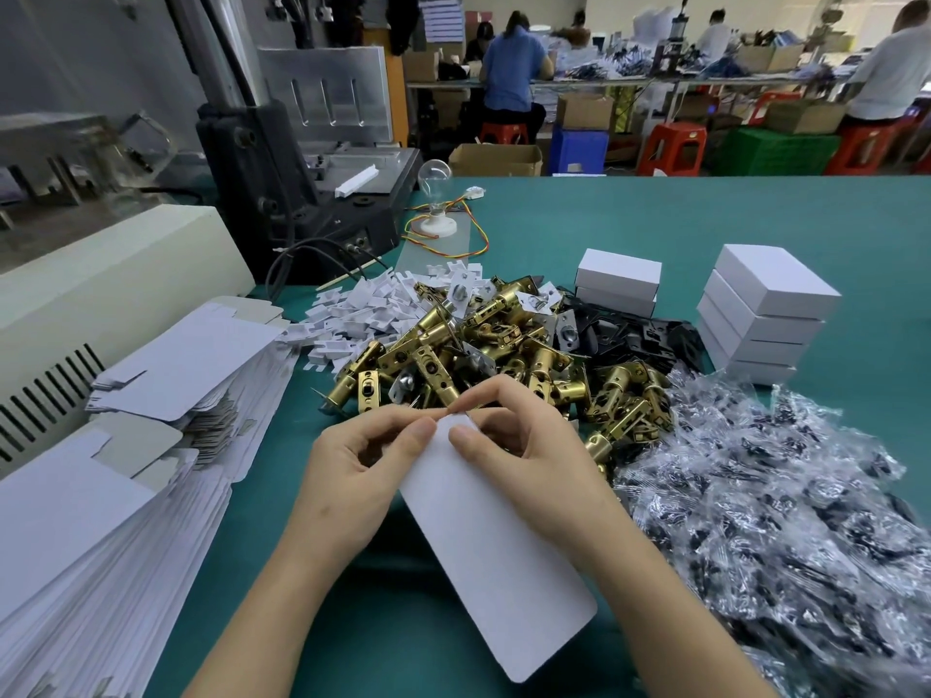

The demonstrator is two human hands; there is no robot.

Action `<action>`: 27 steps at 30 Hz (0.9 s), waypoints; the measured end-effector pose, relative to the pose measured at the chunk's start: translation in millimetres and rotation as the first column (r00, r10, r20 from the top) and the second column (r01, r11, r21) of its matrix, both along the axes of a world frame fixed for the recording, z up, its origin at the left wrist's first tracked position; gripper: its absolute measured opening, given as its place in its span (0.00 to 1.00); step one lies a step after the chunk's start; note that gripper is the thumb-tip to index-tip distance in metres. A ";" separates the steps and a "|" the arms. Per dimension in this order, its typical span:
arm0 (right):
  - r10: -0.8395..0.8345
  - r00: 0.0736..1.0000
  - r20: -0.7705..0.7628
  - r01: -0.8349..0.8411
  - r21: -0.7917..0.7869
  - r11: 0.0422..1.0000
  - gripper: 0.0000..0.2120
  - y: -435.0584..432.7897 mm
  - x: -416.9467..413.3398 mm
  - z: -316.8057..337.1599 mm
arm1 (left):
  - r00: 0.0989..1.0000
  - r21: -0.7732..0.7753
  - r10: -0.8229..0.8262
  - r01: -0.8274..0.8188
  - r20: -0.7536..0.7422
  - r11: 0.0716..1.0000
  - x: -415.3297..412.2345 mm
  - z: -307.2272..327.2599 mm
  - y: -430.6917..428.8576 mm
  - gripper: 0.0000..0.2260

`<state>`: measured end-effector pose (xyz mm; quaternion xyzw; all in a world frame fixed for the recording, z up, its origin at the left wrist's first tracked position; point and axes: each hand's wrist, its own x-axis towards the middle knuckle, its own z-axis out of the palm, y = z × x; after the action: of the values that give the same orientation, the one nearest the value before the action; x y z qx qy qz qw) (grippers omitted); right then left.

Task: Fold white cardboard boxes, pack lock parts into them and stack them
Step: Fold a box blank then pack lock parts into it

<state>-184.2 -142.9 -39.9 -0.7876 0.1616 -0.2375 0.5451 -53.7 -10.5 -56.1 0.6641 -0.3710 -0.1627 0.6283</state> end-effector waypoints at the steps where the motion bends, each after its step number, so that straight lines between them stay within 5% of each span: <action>1: -0.019 1.000 0.017 0.018 0.033 0.999 0.05 -0.8 -0.4 0.6 | 1.000 -0.027 0.009 -0.009 -0.028 1.000 -1.0 0.6 -0.6 0.06; 5: -0.103 0.992 0.067 0.092 0.146 0.985 0.05 -4.8 -2.0 3.3 | 0.985 -0.125 0.031 -0.053 -0.170 0.991 -4.1 2.3 -3.3 0.09; 17: -0.159 0.982 0.103 0.138 0.184 0.973 0.04 -5.4 -0.4 0.2 | 0.947 -0.051 -0.078 0.065 -0.311 0.997 -2.5 -0.8 -5.3 0.10; 27: -0.129 0.988 0.083 0.110 0.202 0.973 0.05 -4.6 -0.9 3.8 | 0.949 -0.042 -0.092 0.083 -0.303 0.996 4.9 -6.7 -3.3 0.15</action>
<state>-185.1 -147.5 -36.1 -0.7063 0.2049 -0.2902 0.6123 -48.8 -13.8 -62.8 0.6050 -0.3012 -0.2852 0.6797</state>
